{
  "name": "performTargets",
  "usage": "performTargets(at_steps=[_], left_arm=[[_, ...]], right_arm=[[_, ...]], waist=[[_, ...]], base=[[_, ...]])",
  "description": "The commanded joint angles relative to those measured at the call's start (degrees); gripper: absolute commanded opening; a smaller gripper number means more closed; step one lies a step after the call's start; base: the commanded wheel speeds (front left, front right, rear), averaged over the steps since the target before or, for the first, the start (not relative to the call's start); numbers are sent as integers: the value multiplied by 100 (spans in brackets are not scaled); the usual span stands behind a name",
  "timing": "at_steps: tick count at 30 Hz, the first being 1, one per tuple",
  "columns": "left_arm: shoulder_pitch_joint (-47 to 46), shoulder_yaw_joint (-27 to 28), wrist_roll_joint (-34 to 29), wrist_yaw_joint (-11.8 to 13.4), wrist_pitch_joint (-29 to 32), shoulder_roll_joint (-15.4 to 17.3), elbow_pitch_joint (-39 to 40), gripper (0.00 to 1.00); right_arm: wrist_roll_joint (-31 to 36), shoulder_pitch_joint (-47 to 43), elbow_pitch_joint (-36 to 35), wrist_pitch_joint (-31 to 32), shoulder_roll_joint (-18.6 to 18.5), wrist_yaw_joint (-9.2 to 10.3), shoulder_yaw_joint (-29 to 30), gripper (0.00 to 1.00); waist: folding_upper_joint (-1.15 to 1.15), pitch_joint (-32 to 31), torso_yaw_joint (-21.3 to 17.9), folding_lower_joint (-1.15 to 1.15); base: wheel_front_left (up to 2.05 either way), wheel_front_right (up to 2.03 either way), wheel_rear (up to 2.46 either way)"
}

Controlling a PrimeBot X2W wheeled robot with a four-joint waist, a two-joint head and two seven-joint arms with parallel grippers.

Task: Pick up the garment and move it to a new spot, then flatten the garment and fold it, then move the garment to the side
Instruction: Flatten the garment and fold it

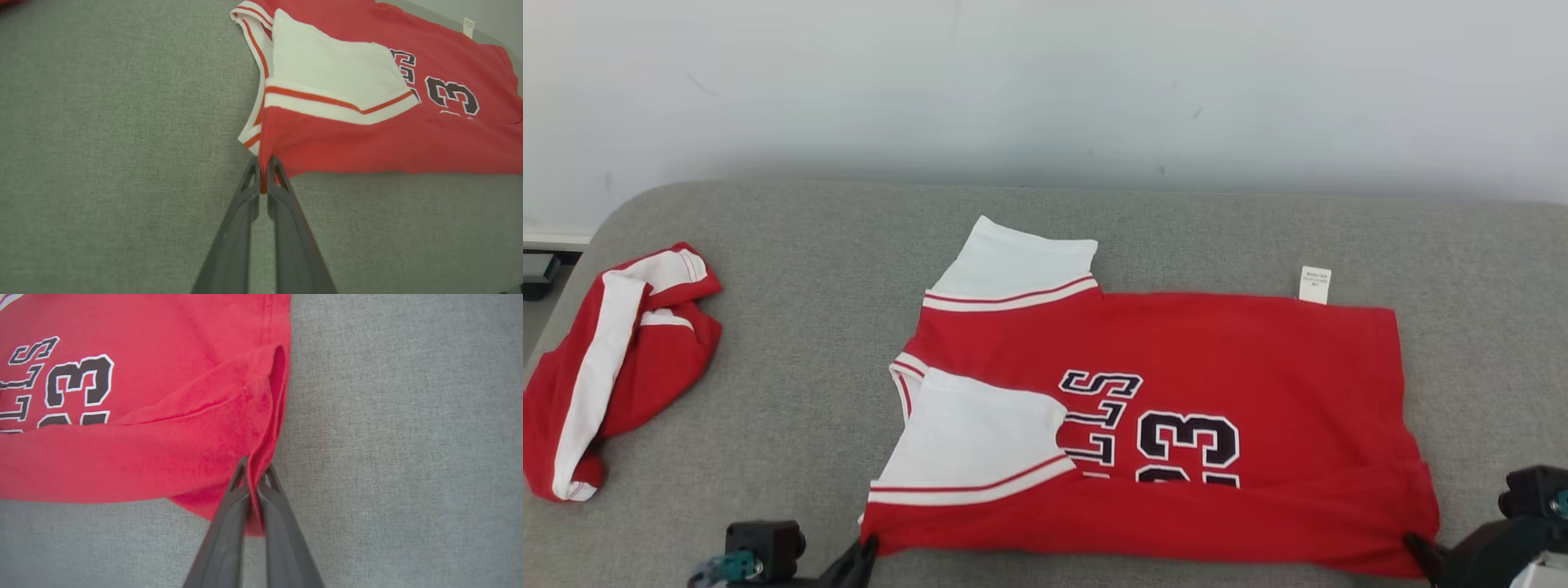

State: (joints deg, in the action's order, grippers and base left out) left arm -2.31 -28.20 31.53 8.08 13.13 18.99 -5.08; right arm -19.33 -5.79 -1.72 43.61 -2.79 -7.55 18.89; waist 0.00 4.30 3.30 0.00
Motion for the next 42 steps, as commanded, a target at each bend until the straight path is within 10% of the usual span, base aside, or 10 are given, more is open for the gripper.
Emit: performTargets(at_steps=[1,19,20,21,42], left_arm=[[113,6,74,45,19,62,66,0],[1132,-55,302,329,205,248,461,0],[1114,-68,269,323,177,242,429,9],[1083,-74,245,322,132,224,385,100],[139,534,-63,467,-1678,-168,1,100]], right_arm=[[-76,-107,-63,64,-22,13,45,0],[-505,-939,-1,19,-24,13,205,0],[-514,-957,42,2,-23,13,199,35],[-531,-974,97,-12,-23,13,210,100],[-710,-276,845,-2591,-16,10,-67,100]], waist=[[0,-24,12,0],[0,-252,-22,0],[0,-260,-18,0],[0,-268,-16,0],[0,-665,-98,0]], base=[[0,0,0],[0,0,0],[0,0,0],[0,0,0],[0,0,0]])
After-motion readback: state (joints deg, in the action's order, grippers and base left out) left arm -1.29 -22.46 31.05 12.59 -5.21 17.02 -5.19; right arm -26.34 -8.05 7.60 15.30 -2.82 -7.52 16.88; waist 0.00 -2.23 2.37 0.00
